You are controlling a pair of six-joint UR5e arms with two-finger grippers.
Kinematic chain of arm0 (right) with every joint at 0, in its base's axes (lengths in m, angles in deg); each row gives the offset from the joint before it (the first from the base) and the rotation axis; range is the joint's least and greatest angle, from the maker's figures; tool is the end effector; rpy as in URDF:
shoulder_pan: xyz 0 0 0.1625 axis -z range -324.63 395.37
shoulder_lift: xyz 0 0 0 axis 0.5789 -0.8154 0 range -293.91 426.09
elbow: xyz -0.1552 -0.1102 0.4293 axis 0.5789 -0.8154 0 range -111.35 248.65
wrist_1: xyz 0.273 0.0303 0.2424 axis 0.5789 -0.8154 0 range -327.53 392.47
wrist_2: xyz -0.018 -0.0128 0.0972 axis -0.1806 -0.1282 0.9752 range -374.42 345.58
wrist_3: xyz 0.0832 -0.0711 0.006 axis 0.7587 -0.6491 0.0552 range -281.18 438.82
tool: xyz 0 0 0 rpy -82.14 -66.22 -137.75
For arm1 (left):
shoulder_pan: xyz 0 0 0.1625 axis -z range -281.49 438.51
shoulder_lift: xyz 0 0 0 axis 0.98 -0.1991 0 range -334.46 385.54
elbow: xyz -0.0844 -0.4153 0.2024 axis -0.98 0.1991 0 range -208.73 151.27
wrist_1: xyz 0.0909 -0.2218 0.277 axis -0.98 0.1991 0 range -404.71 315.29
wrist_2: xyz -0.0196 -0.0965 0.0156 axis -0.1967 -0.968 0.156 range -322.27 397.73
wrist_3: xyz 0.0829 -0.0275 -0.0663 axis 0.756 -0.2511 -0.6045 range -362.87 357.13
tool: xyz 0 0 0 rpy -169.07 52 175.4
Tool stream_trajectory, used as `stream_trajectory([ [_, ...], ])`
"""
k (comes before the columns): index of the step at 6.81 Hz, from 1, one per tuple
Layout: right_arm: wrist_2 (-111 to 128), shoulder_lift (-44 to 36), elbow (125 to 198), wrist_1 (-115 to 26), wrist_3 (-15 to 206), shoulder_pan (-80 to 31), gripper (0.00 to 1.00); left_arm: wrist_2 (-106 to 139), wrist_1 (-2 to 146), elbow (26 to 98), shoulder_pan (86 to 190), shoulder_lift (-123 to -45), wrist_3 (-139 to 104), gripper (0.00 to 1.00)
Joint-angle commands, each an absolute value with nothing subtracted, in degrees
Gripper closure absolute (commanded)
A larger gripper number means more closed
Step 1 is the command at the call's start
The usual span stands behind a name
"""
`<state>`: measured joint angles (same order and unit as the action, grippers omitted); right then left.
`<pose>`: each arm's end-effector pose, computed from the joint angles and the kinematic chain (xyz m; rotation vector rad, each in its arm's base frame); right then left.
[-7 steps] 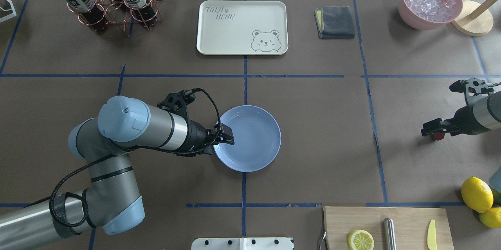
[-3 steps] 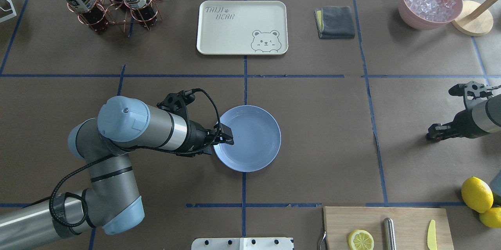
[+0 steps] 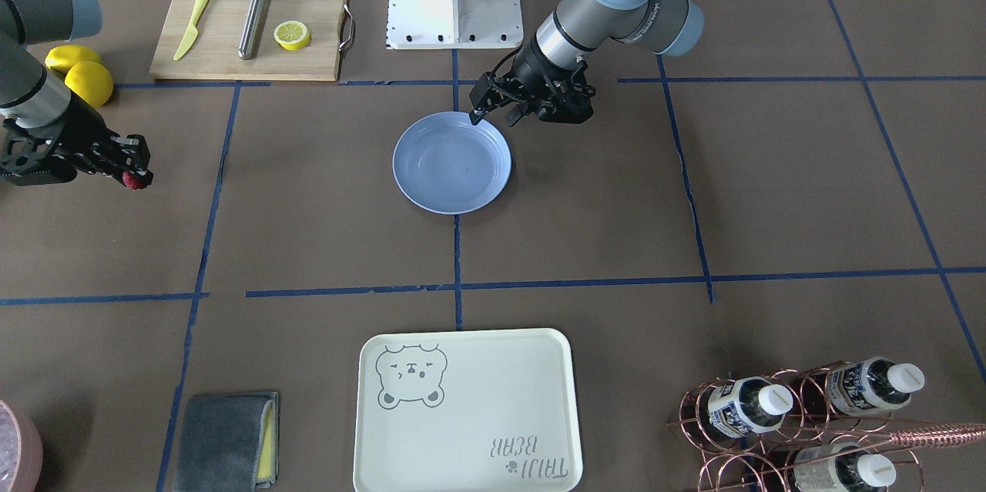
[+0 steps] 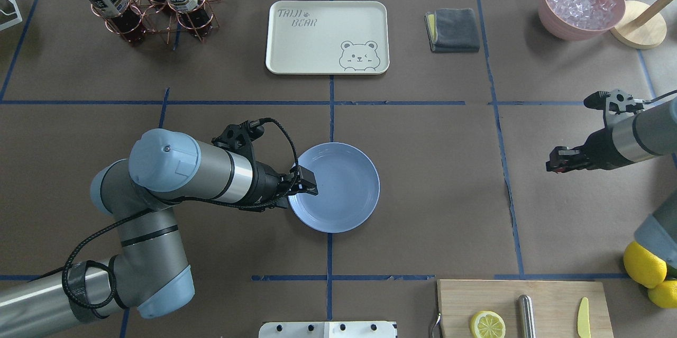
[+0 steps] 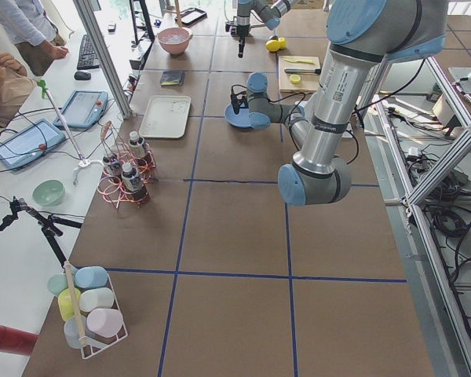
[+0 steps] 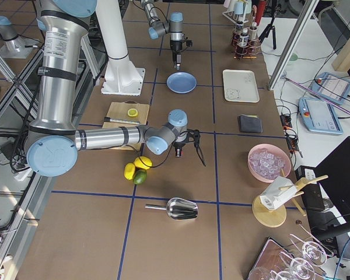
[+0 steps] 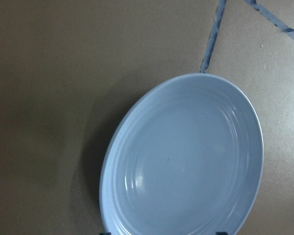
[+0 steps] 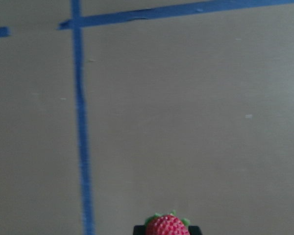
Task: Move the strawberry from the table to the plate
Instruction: 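Release the strawberry over the plate with the right gripper while the left releases the plate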
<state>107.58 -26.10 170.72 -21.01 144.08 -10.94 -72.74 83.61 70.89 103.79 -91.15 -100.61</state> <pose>-0.2593 -0.3804 0.5651 0.0288 -0.9465 0.1218 0.5122 -0.3467 0.3112 -0.1054 1.3200 -0.2572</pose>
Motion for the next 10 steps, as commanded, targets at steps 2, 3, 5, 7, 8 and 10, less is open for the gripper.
stream_trajectory([
  [2,96.3,-9.0,172.7,-21.7,172.6,5.9,1.0,-73.0,83.6,74.4,106.9,-90.8,-100.3,0.23],
  [3,93.4,-5.6,172.5,-22.8,175.6,9.3,1.0,-73.6,83.8,78.1,109.5,-87.5,-100.0,0.23],
  [5,88.4,4.8,170.3,-35.3,176.3,12.2,1.0,-76.6,83.7,83.7,115.9,-82.2,-100.0,0.23],
  [7,85.9,12.2,162.0,-35.6,178.0,12.3,1.0,-78.4,84.0,84.4,118.4,-79.8,-99.9,0.22],
  [8,84.6,12.4,161.6,-35.6,178.1,13.1,1.0,-78.4,84.1,84.2,118.5,-79.7,-99.9,0.2],
  [10,82.9,12.0,159.7,-35.9,178.0,14.5,1.0,-78.3,84.1,83.9,118.4,-79.8,-99.9,0.19],
])
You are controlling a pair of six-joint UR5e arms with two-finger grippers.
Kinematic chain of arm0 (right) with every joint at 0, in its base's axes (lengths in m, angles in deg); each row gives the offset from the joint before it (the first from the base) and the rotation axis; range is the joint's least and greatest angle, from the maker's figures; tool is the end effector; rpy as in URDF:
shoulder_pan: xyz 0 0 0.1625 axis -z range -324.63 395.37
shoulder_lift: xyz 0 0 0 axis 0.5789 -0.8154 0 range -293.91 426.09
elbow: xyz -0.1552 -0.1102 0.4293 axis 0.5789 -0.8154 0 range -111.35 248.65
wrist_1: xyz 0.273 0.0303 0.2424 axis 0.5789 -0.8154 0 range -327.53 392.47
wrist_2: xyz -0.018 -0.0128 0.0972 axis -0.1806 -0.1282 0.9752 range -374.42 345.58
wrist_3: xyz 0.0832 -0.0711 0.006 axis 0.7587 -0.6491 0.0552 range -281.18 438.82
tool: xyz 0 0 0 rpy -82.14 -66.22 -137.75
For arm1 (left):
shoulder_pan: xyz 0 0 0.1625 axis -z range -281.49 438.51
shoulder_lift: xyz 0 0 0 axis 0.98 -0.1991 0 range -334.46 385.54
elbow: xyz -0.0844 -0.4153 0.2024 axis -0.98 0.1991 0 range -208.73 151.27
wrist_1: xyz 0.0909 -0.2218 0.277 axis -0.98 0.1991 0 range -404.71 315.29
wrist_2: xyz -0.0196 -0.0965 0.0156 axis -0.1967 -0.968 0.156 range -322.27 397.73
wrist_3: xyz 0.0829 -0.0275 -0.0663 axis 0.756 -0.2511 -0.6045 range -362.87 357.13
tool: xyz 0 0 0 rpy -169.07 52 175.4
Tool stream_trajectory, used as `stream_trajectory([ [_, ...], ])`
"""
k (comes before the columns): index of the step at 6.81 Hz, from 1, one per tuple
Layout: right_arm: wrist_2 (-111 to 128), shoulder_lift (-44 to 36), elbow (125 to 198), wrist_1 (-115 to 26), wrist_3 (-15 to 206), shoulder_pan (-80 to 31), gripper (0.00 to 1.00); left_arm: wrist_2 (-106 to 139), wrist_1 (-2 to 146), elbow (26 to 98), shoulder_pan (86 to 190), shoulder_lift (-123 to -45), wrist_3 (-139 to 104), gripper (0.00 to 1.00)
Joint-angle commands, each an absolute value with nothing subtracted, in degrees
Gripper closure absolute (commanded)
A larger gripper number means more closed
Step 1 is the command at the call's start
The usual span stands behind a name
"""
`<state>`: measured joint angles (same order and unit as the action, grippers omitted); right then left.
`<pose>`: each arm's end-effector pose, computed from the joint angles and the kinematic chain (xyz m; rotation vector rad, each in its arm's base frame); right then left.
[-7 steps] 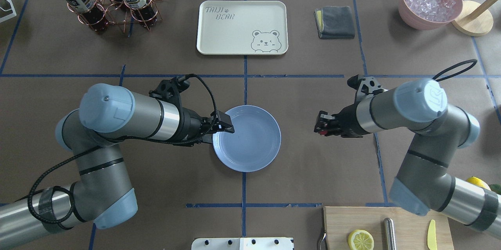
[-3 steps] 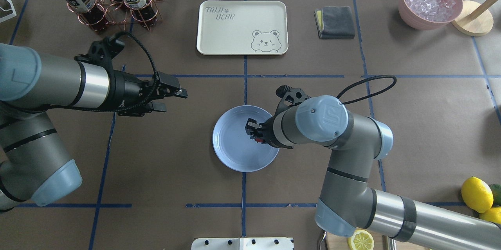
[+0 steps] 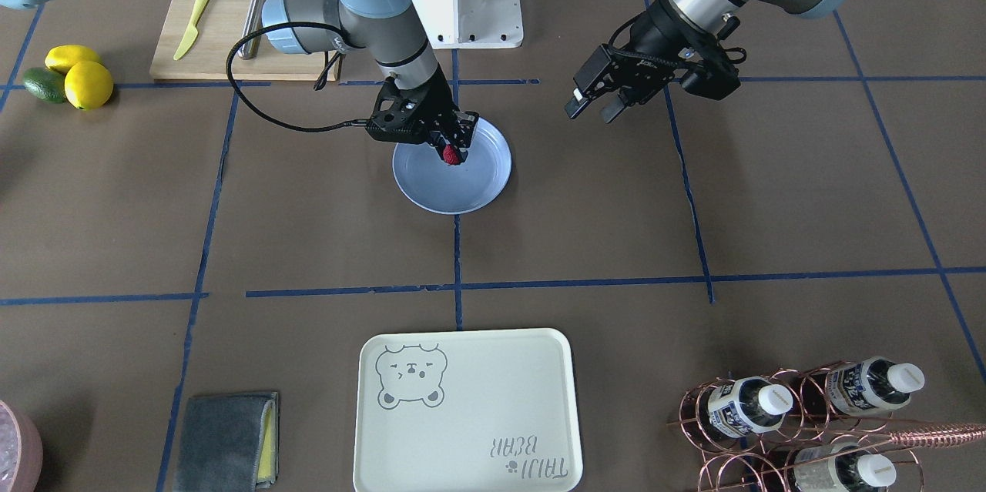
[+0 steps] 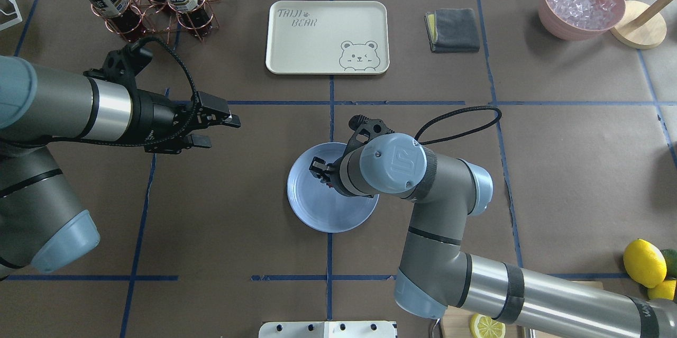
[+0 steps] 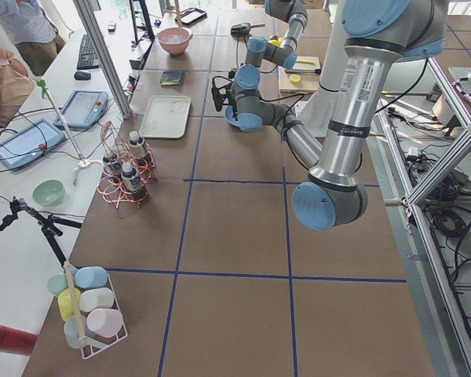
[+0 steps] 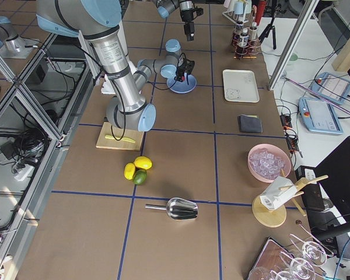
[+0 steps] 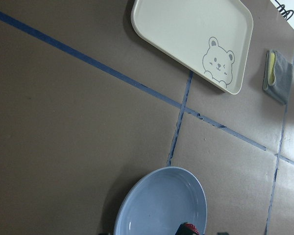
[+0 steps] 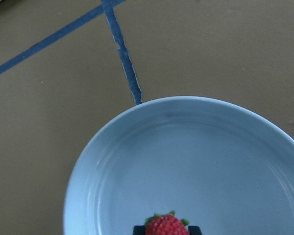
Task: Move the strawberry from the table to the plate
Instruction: 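Release the strawberry over the plate with the right gripper while the left releases the plate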
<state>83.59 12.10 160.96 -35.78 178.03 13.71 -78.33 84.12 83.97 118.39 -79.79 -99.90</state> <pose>-0.5954 -0.3635 0.2986 -0.0126 -1.0627 0.4143 0.3380 -0.3931 0.3306 0.0037 1.3754 -0.3819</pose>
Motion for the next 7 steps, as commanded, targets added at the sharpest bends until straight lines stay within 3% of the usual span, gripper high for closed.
stream_trajectory([
  [1,82.7,12.0,158.8,-35.9,178.0,14.7,1.0,-78.3,84.1,83.9,118.4,-79.8,-99.9,0.18],
  [2,82.6,12.1,158.8,-35.9,178.0,14.7,1.0,-78.3,84.0,84.0,118.4,-79.8,-99.9,0.17],
  [3,82.5,12.0,158.9,-35.9,178.0,14.7,0.01,-78.2,84.0,84.1,118.4,-79.8,-99.9,0.17],
  [6,82.9,11.9,161.5,-36.3,177.9,13.8,0.0,-77.9,84.1,84.1,118.4,-79.7,-100.0,0.16],
  [7,83.6,8.4,167.3,-37.7,177.7,12.2,0.0,-77.9,84.0,83.9,118.7,-78.9,-99.9,0.09],
])
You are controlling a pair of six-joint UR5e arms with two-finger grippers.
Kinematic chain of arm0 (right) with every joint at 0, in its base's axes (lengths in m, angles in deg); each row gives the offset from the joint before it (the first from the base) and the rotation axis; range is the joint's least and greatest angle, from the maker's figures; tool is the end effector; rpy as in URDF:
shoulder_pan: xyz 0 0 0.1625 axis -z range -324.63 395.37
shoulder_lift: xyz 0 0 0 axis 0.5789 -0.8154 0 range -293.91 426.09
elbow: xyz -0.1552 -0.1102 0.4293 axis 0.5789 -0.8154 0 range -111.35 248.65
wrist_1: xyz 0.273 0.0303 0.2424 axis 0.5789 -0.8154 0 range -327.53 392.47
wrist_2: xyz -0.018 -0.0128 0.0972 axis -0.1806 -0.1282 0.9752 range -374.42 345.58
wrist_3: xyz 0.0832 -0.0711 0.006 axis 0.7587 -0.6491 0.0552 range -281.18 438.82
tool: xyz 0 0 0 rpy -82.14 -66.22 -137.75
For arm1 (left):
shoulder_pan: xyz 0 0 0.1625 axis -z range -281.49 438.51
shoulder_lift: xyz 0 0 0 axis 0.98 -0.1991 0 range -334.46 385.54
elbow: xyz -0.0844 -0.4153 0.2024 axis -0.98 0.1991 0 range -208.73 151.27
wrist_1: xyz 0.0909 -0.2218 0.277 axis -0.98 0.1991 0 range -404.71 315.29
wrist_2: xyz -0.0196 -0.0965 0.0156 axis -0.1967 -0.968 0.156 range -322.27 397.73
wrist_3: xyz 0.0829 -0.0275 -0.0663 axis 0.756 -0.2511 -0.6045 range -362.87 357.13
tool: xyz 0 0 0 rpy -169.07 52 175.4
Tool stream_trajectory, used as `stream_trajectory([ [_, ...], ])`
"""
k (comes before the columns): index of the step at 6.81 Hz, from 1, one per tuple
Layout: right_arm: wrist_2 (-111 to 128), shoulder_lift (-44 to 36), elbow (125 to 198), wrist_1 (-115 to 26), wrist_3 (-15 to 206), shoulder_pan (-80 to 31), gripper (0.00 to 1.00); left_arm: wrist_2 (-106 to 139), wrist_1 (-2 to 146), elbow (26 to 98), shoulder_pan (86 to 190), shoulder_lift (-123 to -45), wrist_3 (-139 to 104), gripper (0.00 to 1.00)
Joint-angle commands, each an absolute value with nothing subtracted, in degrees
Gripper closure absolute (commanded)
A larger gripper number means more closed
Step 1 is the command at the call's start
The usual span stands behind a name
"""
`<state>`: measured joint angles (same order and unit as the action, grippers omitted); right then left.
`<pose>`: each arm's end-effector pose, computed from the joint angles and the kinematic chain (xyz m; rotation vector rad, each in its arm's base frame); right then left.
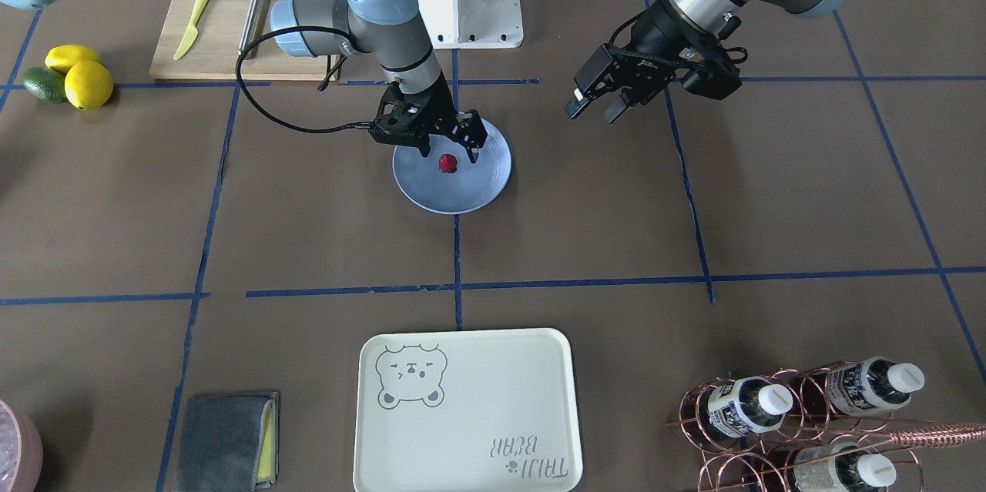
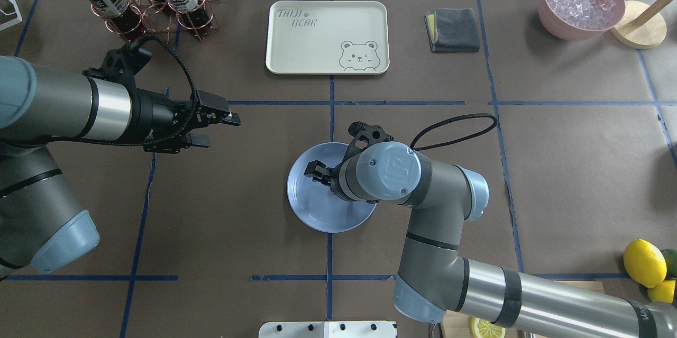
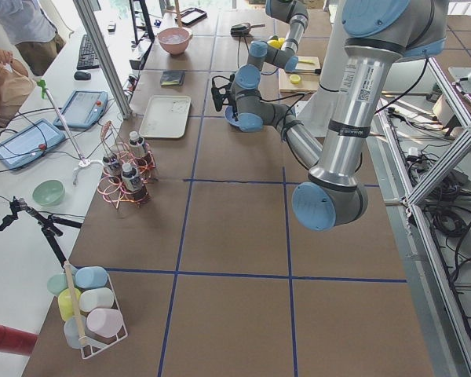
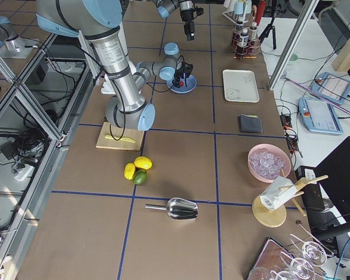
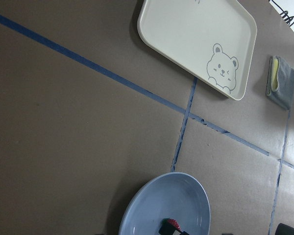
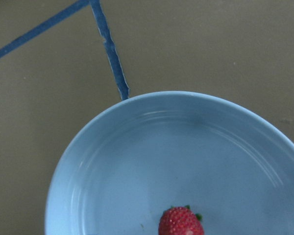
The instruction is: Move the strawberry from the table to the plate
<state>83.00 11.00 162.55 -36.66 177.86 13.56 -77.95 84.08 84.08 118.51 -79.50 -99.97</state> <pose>-0.5858 -0.3628 0.3026 -0.0012 -1.0554 0.4206 0.3359 -0.3936 0.3326 0.0084 1.3717 -0.3908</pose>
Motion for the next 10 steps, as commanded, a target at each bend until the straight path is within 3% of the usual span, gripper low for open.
stream_trajectory([
  [1,87.8,1.3,174.3,-38.7,176.9,9.0,0.0,-77.9,84.1,84.5,118.8,-75.4,-96.9,0.01],
  [3,97.5,-17.0,183.1,-37.8,160.4,-0.7,0.0,-78.0,84.1,84.4,121.1,-68.0,-82.0,0.01],
  [5,106.5,-29.8,182.6,-37.5,133.5,-16.0,0.0,-78.8,84.2,84.4,124.9,-60.9,-60.6,0.0],
  [7,119.2,-33.2,175.2,-38.1,109.6,-33.7,0.0,-89.9,83.8,82.2,137.0,-56.0,-38.8,0.0],
  [10,121.5,-33.7,163.7,-38.5,85.3,-47.7,0.0,-95.9,82.8,77.8,153.2,-49.9,-14.6,0.0],
])
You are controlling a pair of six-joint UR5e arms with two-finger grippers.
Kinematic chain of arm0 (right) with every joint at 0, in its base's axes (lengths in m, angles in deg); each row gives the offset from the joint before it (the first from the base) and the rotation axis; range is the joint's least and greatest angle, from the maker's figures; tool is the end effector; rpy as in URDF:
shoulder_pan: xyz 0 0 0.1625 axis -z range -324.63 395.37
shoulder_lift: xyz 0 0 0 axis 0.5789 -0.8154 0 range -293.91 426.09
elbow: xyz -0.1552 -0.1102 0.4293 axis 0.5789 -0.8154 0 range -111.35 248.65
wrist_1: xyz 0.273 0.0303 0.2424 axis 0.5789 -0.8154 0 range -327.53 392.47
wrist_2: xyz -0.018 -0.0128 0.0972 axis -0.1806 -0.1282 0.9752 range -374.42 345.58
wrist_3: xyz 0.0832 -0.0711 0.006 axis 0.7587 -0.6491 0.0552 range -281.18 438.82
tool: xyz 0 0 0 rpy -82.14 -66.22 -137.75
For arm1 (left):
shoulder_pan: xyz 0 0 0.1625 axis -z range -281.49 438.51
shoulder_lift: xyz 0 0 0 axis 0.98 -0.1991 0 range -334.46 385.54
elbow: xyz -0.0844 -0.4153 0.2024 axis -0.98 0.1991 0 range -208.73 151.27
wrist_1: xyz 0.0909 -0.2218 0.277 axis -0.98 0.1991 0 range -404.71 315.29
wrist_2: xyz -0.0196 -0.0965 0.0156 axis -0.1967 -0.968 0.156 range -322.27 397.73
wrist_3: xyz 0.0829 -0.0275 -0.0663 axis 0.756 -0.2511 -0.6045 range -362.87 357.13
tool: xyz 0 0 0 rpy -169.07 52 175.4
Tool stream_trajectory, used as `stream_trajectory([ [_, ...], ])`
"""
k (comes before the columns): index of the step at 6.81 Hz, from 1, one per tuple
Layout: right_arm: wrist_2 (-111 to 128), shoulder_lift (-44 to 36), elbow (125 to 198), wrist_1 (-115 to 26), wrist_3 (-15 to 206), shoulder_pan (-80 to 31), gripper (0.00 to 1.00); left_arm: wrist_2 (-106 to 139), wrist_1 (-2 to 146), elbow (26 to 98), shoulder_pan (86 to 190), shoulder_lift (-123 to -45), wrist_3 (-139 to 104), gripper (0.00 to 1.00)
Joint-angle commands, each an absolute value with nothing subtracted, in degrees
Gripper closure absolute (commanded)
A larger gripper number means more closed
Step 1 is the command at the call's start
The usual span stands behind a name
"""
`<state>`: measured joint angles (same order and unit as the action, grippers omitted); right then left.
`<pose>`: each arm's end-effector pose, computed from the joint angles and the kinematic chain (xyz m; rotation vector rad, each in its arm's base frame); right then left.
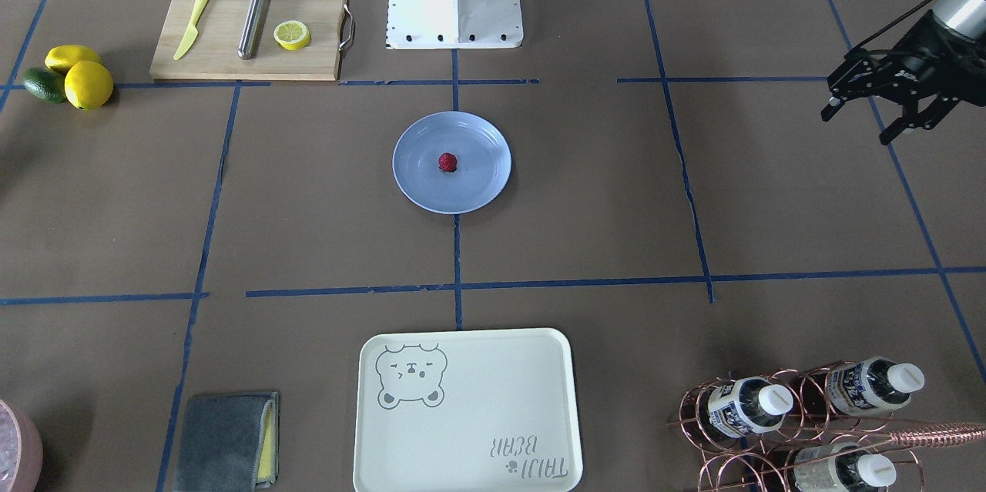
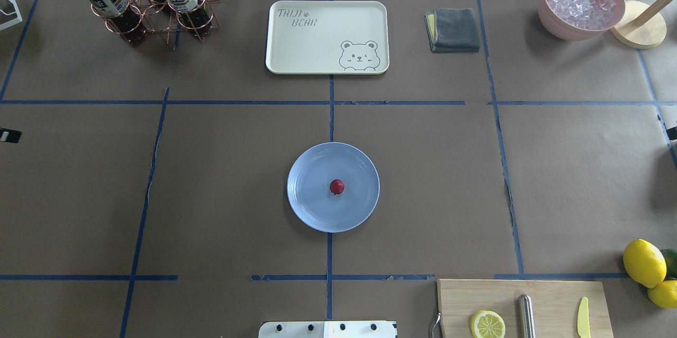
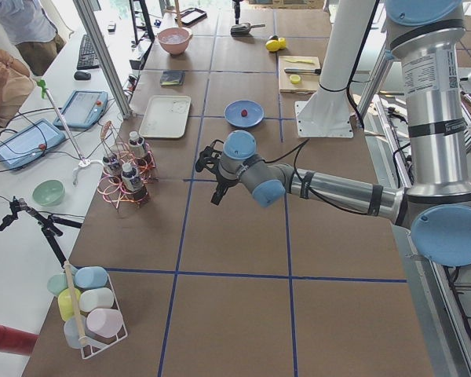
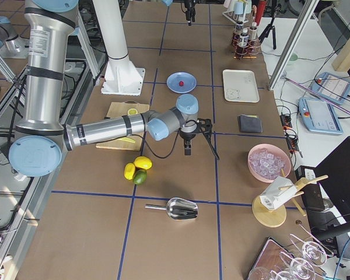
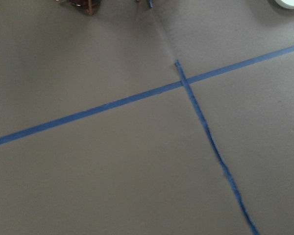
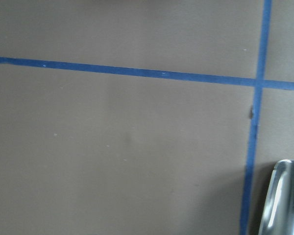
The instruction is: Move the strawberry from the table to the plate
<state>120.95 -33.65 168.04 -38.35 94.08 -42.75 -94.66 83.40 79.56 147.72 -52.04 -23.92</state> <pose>-0.0243 -0.3841 0.6680 0.1185 -0.8354 -0.0747 0.0746 -0.3634 0.5753 0.4323 0.9174 0.2796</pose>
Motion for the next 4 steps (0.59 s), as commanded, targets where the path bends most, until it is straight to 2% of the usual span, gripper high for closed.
stream_trajectory([
  [1,121.5,-33.6,161.5,-38.5,80.2,-49.9,0.0,-95.9,77.0,77.3,157.9,-49.4,-5.3,0.0],
  [3,121.5,-33.4,161.5,-43.7,74.9,-52.8,0.0,-95.9,55.1,76.9,168.0,-54.1,12.3,0.0],
  [4,121.1,-33.0,161.5,-46.4,72.0,-53.4,0.0,-96.0,50.3,76.7,169.4,-54.4,12.7,0.0],
])
